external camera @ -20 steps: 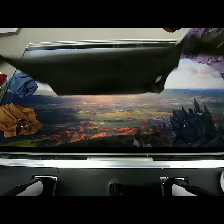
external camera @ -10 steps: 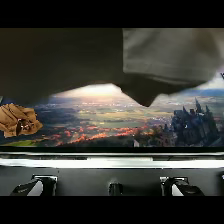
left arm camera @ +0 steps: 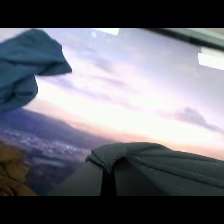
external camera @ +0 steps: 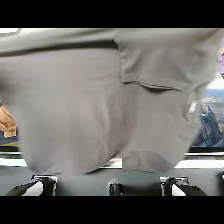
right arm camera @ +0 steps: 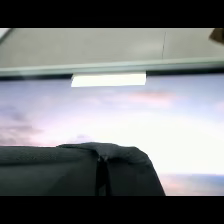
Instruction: Fold the clothes and pants, and hang the long-sleeved shirts on hangers.
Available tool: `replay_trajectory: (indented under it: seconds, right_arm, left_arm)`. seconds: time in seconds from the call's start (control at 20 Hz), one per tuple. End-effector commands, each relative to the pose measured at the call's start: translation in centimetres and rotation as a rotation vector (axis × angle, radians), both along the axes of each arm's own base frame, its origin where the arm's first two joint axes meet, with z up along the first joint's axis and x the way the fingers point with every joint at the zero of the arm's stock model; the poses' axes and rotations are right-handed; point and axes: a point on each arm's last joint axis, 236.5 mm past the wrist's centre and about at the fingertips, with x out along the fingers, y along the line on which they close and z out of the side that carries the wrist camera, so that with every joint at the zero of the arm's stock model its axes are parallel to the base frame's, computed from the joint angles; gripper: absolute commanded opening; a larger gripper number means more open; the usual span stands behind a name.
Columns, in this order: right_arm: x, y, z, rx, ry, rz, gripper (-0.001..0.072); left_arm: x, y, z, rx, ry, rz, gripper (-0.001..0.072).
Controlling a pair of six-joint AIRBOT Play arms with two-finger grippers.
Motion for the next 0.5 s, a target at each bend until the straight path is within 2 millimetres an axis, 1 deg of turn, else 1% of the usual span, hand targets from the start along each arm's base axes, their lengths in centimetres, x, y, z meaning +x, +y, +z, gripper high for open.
replay_trajectory:
  seconds: [0.0,0.1,0.2,0.25,0.3,0.35,0.4,0.45]
  right_arm:
    - [7.6,-0.6,-13.0,0.074,0.318,0.008,0.0035]
    - [11.3,-1.2,-21.2,0.099,0.476,-0.002,0.0035]
    - [14.7,-1.7,-28.2,0.132,0.569,-0.024,0.0035]
    - [16.1,-1.8,-30.9,0.155,0.588,-0.036,0.0035]
    - [17.5,-2.0,-33.5,0.177,0.6,-0.052,0.0035]
    - [18.6,-2.1,-35.4,0.198,0.603,-0.066,0.0035]
    - [19.6,-2.3,-37.0,0.213,0.599,-0.083,0.0035]
    - [20.3,-2.6,-38.1,0.217,0.594,-0.098,0.0035]
  left_arm:
    - [8.0,-1.2,-12.3,-0.048,0.296,-0.109,0.0016]
    - [12.7,-1.8,-20.3,-0.062,0.41,-0.121,0.0016]
    - [16.5,-2.5,-27.5,-0.083,0.467,-0.101,0.0016]
    - [18.1,-2.7,-30.4,-0.094,0.475,-0.083,0.0015]
    - [19.5,-2.9,-32.7,-0.106,0.468,-0.068,0.0015]
    - [20.7,-3.1,-34.3,-0.112,0.453,-0.059,0.0016]
    - [21.6,-3.3,-35.4,-0.117,0.433,-0.05,0.0015]
    - [22.3,-3.3,-35.9,-0.119,0.416,-0.044,0.0016]
